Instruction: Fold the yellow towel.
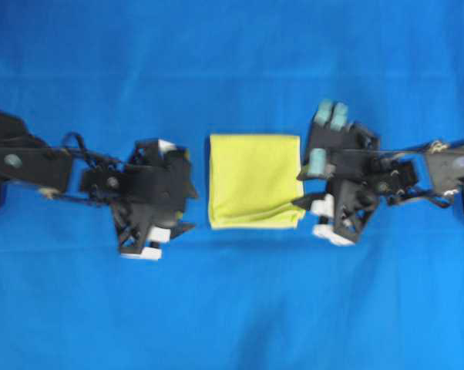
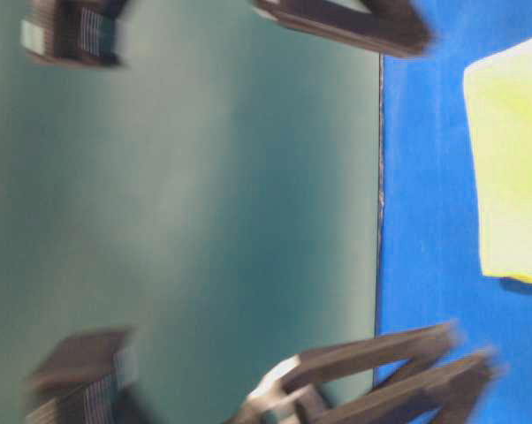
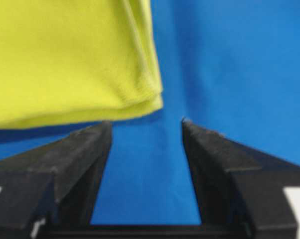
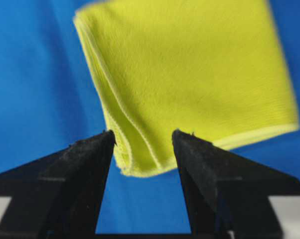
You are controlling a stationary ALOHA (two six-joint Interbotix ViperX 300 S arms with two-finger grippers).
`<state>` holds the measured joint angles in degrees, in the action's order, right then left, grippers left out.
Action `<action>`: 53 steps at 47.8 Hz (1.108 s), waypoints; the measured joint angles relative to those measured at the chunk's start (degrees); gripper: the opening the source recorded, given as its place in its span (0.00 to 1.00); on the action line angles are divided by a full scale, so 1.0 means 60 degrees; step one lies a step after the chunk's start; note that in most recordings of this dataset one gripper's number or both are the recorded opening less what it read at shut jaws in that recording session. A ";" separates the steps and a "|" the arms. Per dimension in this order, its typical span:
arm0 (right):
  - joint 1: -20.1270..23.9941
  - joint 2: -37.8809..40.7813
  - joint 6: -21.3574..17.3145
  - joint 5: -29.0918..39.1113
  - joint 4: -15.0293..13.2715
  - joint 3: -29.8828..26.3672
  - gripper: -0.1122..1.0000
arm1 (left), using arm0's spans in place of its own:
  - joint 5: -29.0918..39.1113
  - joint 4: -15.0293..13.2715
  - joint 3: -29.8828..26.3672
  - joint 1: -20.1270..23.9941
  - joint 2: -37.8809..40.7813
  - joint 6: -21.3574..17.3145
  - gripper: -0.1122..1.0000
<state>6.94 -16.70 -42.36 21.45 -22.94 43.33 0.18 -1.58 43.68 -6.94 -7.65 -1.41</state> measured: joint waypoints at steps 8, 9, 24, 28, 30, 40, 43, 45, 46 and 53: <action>0.0000 -0.1523 -0.0029 0.0513 -0.1069 0.0249 0.60 | 0.0015 -0.0015 0.0674 0.0029 -0.1582 -0.0103 0.59; 0.0015 -0.1772 -0.0015 0.0527 -0.1230 0.0322 0.60 | 0.0015 0.0000 0.0806 0.0044 -0.1846 -0.0103 0.59; 0.0000 -0.4395 -0.0059 0.0439 -0.2227 0.1597 0.60 | -0.0205 0.0000 0.2666 0.0425 -0.5288 -0.0146 0.59; -0.0044 -0.5054 -0.0059 0.0220 -0.2358 0.2095 0.60 | -0.0220 0.0000 0.3193 0.0542 -0.6240 -0.0146 0.59; -0.0103 -0.5376 -0.0073 0.0029 -0.2388 0.2358 0.60 | -0.0220 0.0000 0.3472 0.0601 -0.6694 -0.0146 0.59; -0.0835 -0.6914 -0.0146 -0.1333 -0.2402 0.3970 0.60 | -0.0220 -0.0015 0.4966 0.0718 -0.8760 -0.0161 0.59; -0.1230 -0.7266 -0.0146 -0.1743 -0.2388 0.4424 0.60 | -0.0220 0.0000 0.5347 0.0718 -0.9346 -0.0161 0.59; -0.1523 -0.7441 -0.0146 -0.2065 -0.2388 0.4761 0.60 | -0.0220 0.0000 0.5552 0.0718 -0.9668 -0.0146 0.59; -0.1655 -0.7529 -0.0161 -0.2241 -0.2373 0.4907 0.60 | -0.0220 -0.0015 0.5625 0.0718 -0.9800 -0.0146 0.59; -0.2300 -0.7749 -0.0176 -0.3032 -0.2358 0.5581 0.60 | -0.0234 0.0000 0.6079 0.0718 -1.0415 -0.0117 0.59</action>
<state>-6.86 -63.19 -43.42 3.25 -37.09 76.82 -1.23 -1.58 80.16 -2.64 -70.14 -2.11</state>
